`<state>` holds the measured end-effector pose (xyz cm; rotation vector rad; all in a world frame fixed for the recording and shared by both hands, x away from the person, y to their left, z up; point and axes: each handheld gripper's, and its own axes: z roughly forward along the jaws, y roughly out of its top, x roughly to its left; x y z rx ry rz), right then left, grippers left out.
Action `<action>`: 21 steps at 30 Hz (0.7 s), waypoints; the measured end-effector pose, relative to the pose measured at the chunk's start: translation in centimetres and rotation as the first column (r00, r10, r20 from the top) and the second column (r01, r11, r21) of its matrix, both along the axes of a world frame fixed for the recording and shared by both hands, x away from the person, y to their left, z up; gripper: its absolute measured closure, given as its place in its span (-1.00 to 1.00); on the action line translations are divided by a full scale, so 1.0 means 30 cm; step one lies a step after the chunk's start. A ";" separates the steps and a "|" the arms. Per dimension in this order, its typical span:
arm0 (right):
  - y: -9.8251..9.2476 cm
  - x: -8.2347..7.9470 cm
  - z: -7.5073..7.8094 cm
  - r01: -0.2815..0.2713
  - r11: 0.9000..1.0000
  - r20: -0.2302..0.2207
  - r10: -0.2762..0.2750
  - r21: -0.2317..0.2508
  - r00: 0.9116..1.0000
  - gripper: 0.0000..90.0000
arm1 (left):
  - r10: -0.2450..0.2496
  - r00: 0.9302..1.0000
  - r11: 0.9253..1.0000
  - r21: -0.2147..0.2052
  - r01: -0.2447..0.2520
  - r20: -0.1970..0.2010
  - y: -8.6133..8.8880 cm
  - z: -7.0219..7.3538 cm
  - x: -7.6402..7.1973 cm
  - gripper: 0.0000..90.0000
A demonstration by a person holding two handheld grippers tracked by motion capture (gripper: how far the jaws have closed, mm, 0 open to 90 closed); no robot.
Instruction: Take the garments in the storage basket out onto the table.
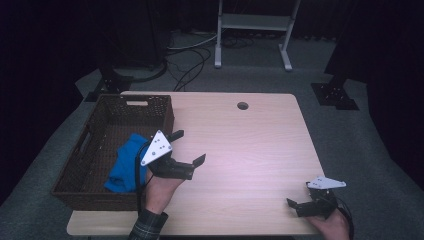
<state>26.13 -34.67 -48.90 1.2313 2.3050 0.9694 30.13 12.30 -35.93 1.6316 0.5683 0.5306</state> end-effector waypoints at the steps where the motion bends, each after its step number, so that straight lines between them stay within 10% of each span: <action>1: 0.000 0.000 0.000 0.000 1.000 0.000 0.000 0.000 1.000 -1.00 | 0.000 1.000 1.000 0.003 0.000 -0.001 0.003 0.001 0.002 -1.00; 21: -0.001 0.001 0.000 0.006 1.000 0.000 -0.006 0.000 1.000 -1.00 | -0.024 1.000 1.000 -0.006 0.024 0.002 0.050 0.023 0.052 -1.00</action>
